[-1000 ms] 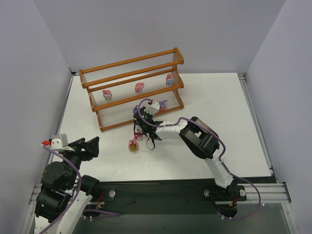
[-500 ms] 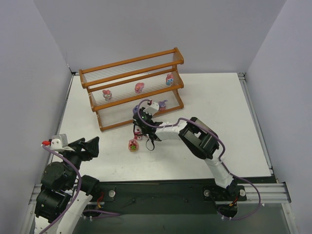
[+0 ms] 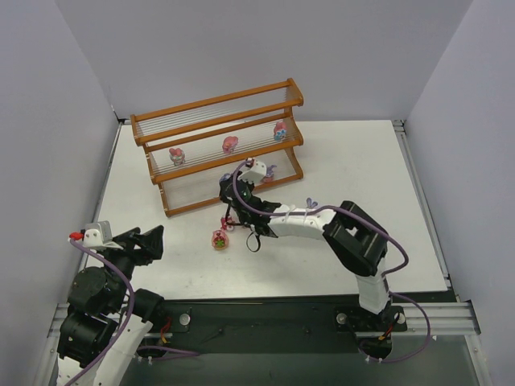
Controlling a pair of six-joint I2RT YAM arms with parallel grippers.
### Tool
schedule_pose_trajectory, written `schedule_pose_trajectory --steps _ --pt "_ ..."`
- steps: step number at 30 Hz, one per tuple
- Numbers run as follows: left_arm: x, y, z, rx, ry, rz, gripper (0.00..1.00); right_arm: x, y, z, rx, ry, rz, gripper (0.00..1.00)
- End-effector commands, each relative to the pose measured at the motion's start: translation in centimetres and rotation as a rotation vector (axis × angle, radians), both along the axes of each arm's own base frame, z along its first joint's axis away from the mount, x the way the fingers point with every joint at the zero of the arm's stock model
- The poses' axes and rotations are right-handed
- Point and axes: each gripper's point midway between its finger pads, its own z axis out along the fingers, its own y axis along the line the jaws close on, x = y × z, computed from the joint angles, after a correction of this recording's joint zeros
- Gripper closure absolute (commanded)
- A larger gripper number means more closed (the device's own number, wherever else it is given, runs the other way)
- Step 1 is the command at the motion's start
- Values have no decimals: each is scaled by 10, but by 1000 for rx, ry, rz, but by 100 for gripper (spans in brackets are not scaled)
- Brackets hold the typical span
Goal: Place and organize the plastic toys onto the shelf
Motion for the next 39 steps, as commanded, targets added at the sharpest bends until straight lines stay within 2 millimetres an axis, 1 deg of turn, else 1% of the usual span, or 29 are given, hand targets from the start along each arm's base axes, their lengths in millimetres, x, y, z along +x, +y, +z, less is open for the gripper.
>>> schedule_pose_trajectory --steps 1,2,3,4,5,6,8,9,11,13,14,15,16,17,18,19,20,21,26,27,29,30,32,33,35,36,37,38,39 --pt "4 1 8 -5 -19 16 21 -13 -16 51 40 -95 -34 96" --pt "4 1 7 3 -19 11 21 -23 -22 45 18 -87 -29 94" --pt "4 -1 7 5 -16 2 20 -30 -29 58 23 -95 -31 91" --pt "6 -3 6 11 -15 -6 18 -35 -36 61 12 -94 -36 89" --pt "6 -5 6 23 -15 -20 17 -42 -47 54 -15 -77 -36 81" --pt "6 -10 7 26 -18 -49 17 -53 -59 63 -39 -63 -32 79" --pt "7 -20 10 54 -30 -105 13 -65 -85 64 -83 -49 -73 71" --pt "8 -26 10 63 -32 -139 12 -80 -107 64 -123 -33 -84 69" --pt "7 -50 11 79 -47 -276 10 -91 -134 65 -160 -31 -127 60" --pt "7 -73 12 67 -45 -397 10 -110 -171 60 -191 -2 -159 55" --pt "7 -81 13 43 -37 -436 8 -117 -184 58 -198 6 -181 52" --pt "7 -90 9 30 -24 -481 4 -127 -208 62 -196 11 -221 50" --pt "11 -99 11 4 -23 -520 4 -134 -223 49 -219 24 -235 46" --pt "7 -112 10 -44 -8 -591 3 -140 -234 46 -222 29 -245 40" --pt "8 -118 4 -66 7 -622 3 -148 -253 47 -200 38 -275 38" --pt "12 -124 9 -87 -12 -644 3 -153 -266 32 -230 53 -286 31" --pt "12 -130 9 -120 -4 -671 3 -157 -274 33 -212 52 -289 26" --pt "16 -134 11 -133 -28 -681 3 -162 -287 23 -252 72 -300 23" --pt "28 -156 9 -156 -10 -727 3 -177 -321 -9 -246 135 -372 19" --pt "31 -168 0 -137 29 -726 3 -178 -324 -13 -244 142 -378 19" --pt "35 -183 3 -72 20 -724 3 -179 -332 -22 -236 166 -404 19" --pt "38 -200 -11 -24 70 -719 3 -180 -334 -26 -239 178 -412 19" --pt "42 -219 0 39 31 -703 3 -181 -339 -35 -242 211 -427 20" --pt "44 -237 -12 88 55 -688 3 -181 -342 -38 -238 224 -444 20" --pt "48 -256 -10 142 38 -681 3 -183 -348 -43 -232 241 -473 21" --pt "53 -272 -23 173 54 -677 3 -184 -352 -47 -234 248 -487 22" --pt "57 -279 -26 188 53 -659 3 -184 -355 -48 -232 250 -503 22" --pt "62 -289 -19 168 28 -655 3 -186 -360 -50 -230 257 -522 22" --pt "68 -299 -36 191 53 -654 3 -187 -365 -52 -231 261 -540 22"
